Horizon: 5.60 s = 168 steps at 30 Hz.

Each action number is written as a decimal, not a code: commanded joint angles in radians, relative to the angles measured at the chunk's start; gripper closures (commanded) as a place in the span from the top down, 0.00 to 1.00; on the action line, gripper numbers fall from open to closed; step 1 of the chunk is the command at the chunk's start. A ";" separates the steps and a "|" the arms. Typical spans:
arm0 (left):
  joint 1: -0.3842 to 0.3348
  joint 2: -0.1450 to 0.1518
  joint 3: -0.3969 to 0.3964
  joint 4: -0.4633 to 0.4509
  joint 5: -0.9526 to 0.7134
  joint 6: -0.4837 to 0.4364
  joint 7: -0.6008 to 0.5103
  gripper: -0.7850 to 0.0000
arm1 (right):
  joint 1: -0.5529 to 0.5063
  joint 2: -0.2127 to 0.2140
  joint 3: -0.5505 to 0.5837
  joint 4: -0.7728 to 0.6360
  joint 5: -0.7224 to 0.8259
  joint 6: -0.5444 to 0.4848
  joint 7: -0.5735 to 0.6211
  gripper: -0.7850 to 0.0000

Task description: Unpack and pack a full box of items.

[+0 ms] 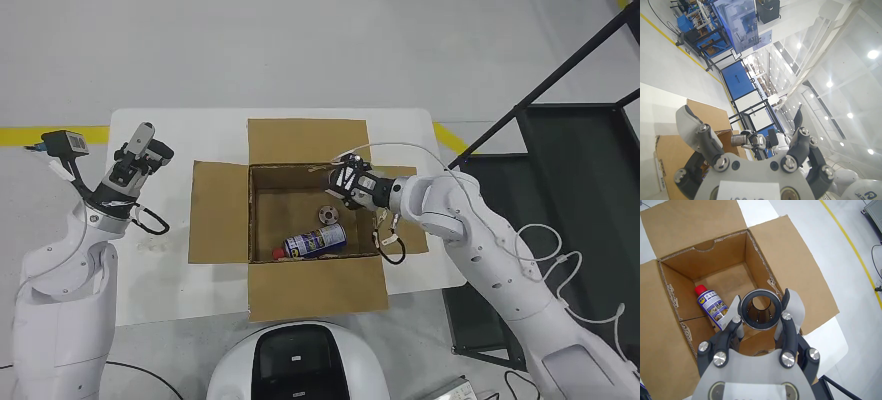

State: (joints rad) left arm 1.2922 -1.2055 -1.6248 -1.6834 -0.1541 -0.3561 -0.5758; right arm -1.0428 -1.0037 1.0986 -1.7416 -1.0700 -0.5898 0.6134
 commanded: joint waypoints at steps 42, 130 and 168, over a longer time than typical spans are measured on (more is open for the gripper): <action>0.000 0.000 0.000 0.000 0.000 0.000 0.000 1.00 | 0.513 -0.363 -0.614 0.936 -0.002 -0.082 -0.241 1.00; -0.228 -0.043 0.523 0.228 0.200 0.106 -0.060 1.00 | -0.326 0.091 0.446 0.538 1.078 -0.357 0.125 1.00; -0.231 -0.041 0.493 0.264 0.308 0.059 0.063 1.00 | 0.041 0.140 -0.185 0.297 1.201 -0.354 0.263 1.00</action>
State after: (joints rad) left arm 1.0582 -1.2489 -1.1223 -1.4184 0.1548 -0.2979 -0.5116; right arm -1.0438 -0.8557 0.9510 -1.4554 0.1407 -0.9645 0.8555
